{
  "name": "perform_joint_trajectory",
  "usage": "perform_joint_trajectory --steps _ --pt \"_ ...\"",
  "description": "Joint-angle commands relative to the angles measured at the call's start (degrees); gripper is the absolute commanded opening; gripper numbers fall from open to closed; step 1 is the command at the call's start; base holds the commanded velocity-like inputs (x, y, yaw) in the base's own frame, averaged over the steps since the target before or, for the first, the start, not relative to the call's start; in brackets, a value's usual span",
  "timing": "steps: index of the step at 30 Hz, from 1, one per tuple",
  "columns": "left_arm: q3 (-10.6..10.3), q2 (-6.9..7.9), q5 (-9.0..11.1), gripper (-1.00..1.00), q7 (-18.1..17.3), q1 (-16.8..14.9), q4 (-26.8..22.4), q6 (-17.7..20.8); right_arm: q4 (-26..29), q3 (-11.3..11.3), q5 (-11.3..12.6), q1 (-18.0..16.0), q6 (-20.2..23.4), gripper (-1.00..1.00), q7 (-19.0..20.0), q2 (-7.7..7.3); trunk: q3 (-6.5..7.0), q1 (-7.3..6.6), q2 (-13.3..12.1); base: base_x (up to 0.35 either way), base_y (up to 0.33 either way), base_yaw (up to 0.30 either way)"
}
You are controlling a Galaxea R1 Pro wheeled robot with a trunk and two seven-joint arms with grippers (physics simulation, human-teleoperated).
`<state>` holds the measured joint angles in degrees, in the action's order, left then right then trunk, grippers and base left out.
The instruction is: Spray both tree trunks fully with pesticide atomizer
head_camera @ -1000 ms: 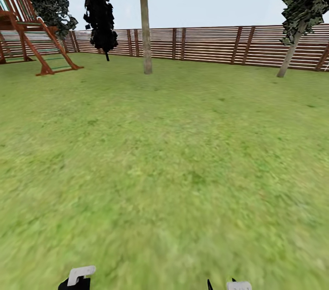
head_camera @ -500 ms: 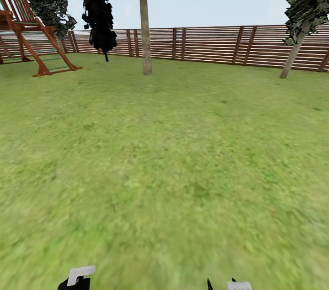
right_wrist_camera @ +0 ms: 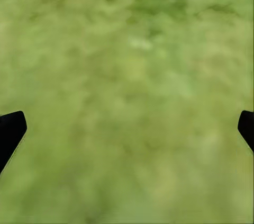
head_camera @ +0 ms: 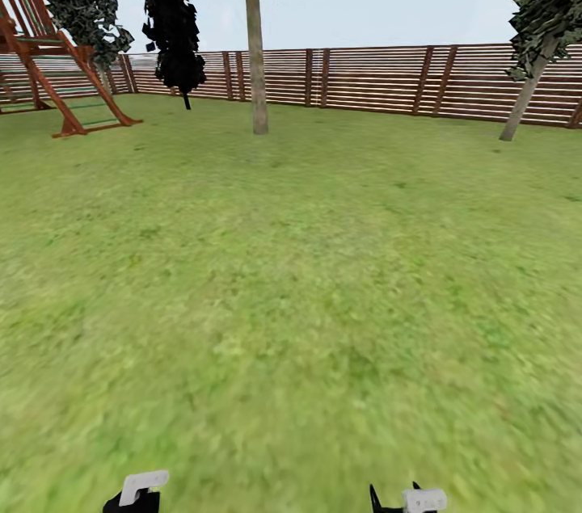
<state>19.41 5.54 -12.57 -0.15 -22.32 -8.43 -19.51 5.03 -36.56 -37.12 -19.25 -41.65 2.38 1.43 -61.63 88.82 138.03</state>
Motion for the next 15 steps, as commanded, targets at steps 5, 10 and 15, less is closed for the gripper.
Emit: perform_joint_trajectory --steps 5,10,15 --pt "0.0 0.03 0.0 -1.00 0.0 0.0 0.0 0.0 0.1 0.1 -0.1 0.0 0.0 1.00 -0.1 -0.07 0.00 0.00 0.0 0.339 0.000 0.000" --pt "0.0 0.00 0.0 -1.00 0.0 0.0 0.0 0.0 0.2 0.1 -0.1 0.0 0.0 1.00 -0.1 -0.11 0.00 0.00 0.0 0.339 0.000 0.000" --pt "0.0 0.01 0.0 -1.00 0.0 0.0 0.0 0.0 0.2 0.1 -0.1 0.0 0.0 1.00 -0.1 -0.11 0.00 0.00 0.0 0.339 0.000 0.000"
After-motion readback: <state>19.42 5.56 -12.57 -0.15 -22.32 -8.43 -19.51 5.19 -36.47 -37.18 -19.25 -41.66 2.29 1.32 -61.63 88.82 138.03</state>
